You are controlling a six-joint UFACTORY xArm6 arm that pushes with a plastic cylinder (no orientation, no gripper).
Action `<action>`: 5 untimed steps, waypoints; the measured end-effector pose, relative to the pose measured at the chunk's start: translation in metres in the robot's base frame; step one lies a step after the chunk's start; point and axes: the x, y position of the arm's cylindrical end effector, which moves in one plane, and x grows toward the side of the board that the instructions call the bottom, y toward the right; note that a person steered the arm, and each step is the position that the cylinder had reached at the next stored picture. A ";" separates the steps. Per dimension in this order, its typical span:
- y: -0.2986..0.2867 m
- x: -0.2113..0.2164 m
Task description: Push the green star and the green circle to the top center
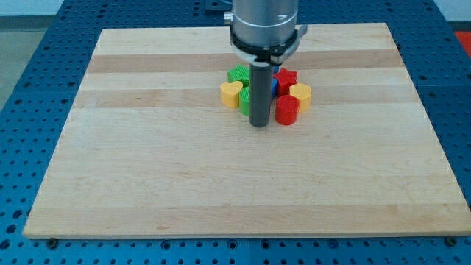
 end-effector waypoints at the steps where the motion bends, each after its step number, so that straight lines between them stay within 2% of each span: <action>1: -0.007 0.001; 5: -0.006 -0.053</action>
